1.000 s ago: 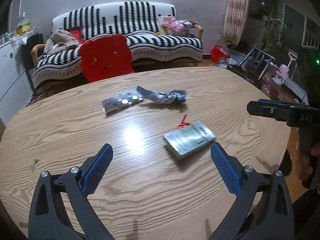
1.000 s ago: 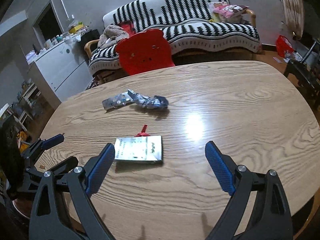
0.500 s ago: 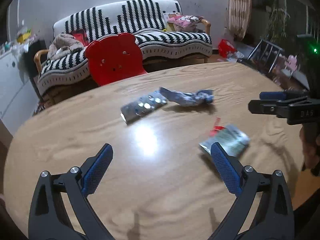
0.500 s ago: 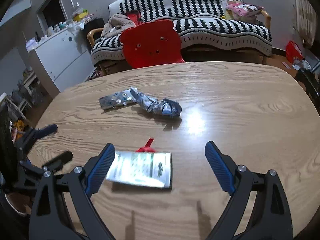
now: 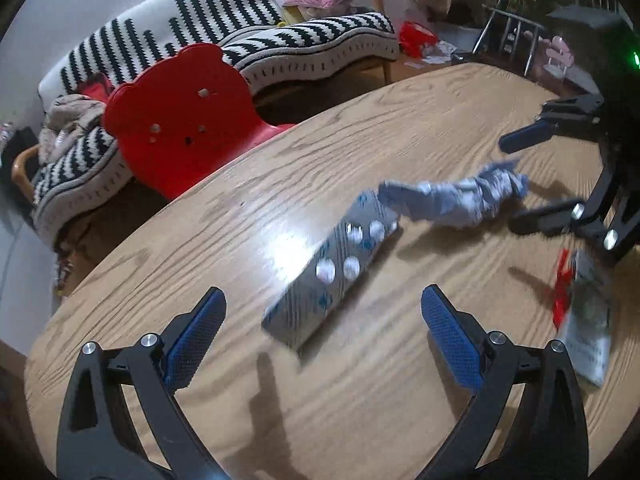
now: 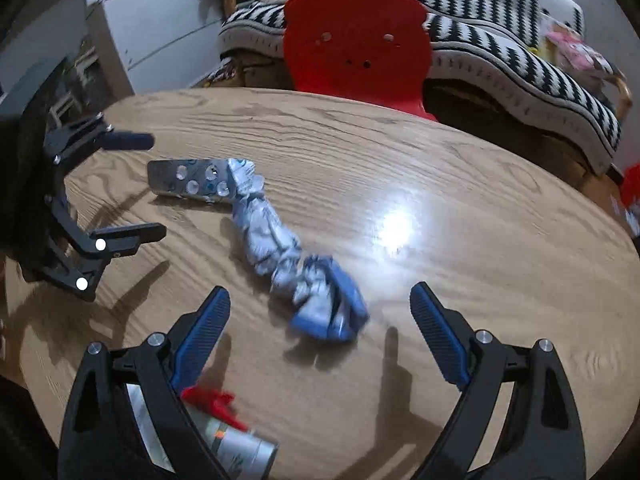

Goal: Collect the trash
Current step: 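Grasp the silver pill blister with the left tool while the right tool grasps the crumpled blue-white foil, then carry the blister and foil to the black bin and open both tools over it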

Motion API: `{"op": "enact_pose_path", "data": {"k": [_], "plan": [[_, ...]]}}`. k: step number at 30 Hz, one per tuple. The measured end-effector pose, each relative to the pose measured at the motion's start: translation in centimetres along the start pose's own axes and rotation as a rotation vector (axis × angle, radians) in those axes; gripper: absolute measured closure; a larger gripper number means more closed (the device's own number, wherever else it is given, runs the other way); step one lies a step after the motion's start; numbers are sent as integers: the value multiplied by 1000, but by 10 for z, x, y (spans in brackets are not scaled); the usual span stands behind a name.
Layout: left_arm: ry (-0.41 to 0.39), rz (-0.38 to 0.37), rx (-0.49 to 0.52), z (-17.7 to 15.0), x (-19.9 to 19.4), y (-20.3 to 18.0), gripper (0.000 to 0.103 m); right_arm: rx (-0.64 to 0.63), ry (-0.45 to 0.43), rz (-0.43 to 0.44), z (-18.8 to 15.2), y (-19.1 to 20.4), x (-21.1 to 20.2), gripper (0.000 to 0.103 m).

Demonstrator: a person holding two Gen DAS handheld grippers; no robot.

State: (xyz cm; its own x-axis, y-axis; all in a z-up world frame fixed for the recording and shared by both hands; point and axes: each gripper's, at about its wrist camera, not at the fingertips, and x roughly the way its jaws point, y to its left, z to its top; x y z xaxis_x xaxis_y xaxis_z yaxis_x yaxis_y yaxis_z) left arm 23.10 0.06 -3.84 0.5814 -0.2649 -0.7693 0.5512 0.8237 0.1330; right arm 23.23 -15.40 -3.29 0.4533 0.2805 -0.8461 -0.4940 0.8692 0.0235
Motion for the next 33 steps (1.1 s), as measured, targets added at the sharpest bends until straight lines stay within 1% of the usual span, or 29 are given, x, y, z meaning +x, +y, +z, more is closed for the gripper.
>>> {"op": "enact_pose_path", "data": {"k": [1,4,6,7,8,9,11,12,13,15,18,20,22,24,26,28,30,33], "plan": [[0,-7,-4,2,3,1,8,-17,15,12,3,2,5,15],[28,3,8,5,17,0,9,-54,36,17,5,6,16,27],[41,3,20,5,23,-5,18,-56,16,8,4,8,17,42],[41,-6,17,6,24,-6,25,-54,13,11,4,9,17,48],[39,-6,6,7,24,-5,35,-46,13,13,3,10,16,63],[40,-10,-5,7,24,-5,41,-39,13,20,3,11,15,65],[45,-4,-29,7,22,-5,68,-36,8,18,-4,14,11,67],[45,11,-36,7,21,-5,77,-33,5,12,-5,15,8,68],[56,14,-58,5,20,-4,81,-17,-1,8,-7,16,3,68],[53,21,-95,1,12,-4,81,33,-24,-6,-15,15,-11,68],[47,32,-123,-4,-4,-8,81,92,-53,-28,-26,17,-36,68],[41,46,-141,-8,-22,-17,81,133,-82,-50,-40,18,-63,68],[24,65,-158,-12,-45,-29,81,170,-93,-66,-53,18,-85,68],[9,83,-174,-16,-69,-46,81,208,-92,-99,-74,21,-109,68],[0,83,-185,-22,-90,-64,81,238,-89,-117,-95,25,-128,68],[-16,92,-191,-27,-112,-88,81,280,-104,-146,-125,26,-153,68],[-36,77,-194,-32,-133,-116,81,314,-126,-162,-151,29,-175,68],[-33,57,-233,-35,-148,-144,81,376,-156,-167,-191,27,-202,68]]}}
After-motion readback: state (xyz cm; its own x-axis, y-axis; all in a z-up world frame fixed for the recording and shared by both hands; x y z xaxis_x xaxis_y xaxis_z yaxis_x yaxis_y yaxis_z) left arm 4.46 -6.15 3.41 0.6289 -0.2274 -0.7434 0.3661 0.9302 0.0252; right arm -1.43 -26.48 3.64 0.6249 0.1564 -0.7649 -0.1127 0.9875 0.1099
